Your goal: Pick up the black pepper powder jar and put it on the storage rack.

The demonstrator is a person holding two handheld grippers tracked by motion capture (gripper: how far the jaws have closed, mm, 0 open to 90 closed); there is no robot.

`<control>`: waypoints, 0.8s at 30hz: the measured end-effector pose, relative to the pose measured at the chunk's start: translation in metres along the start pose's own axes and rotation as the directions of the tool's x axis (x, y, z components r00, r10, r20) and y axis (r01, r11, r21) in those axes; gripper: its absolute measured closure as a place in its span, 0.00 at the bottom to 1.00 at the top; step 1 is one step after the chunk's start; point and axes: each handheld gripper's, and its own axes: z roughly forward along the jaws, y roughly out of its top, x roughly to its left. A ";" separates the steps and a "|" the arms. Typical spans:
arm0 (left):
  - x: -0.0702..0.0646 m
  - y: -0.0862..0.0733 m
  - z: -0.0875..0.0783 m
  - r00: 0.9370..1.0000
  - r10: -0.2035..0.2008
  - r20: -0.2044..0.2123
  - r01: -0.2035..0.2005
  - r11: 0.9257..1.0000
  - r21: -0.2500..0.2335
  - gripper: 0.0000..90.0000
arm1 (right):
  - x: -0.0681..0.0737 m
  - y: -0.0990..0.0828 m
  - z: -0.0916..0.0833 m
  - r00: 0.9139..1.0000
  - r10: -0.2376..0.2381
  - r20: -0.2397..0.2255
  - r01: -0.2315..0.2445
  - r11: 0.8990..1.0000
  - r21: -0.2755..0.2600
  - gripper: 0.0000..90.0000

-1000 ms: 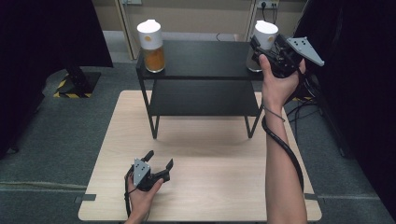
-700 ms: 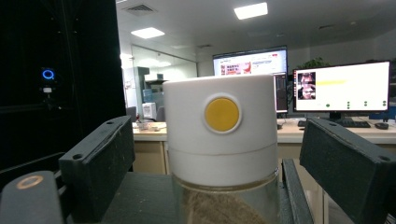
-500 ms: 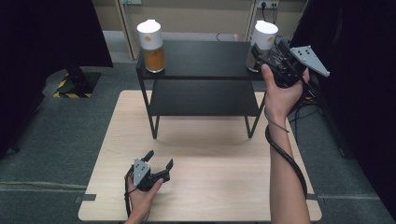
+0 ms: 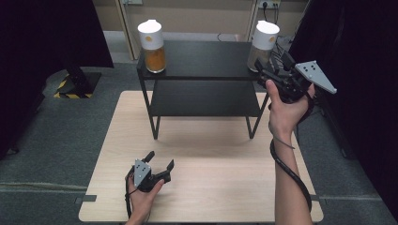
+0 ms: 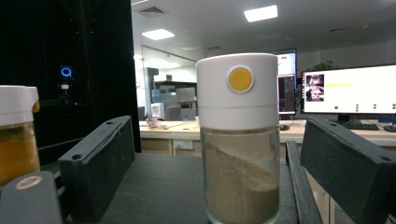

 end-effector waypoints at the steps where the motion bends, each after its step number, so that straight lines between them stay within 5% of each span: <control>1: 0.000 0.000 0.000 1.000 0.000 0.000 0.000 1.000 0.000 0.15 | 0.000 -0.001 -0.002 1.000 -0.003 -0.002 0.003 1.000 -0.002 0.12; 24: -0.001 -0.001 0.000 1.000 0.003 -0.002 -0.003 1.000 -0.003 0.15 | 0.011 -0.034 -0.055 0.998 -0.026 -0.050 0.026 1.000 0.016 0.11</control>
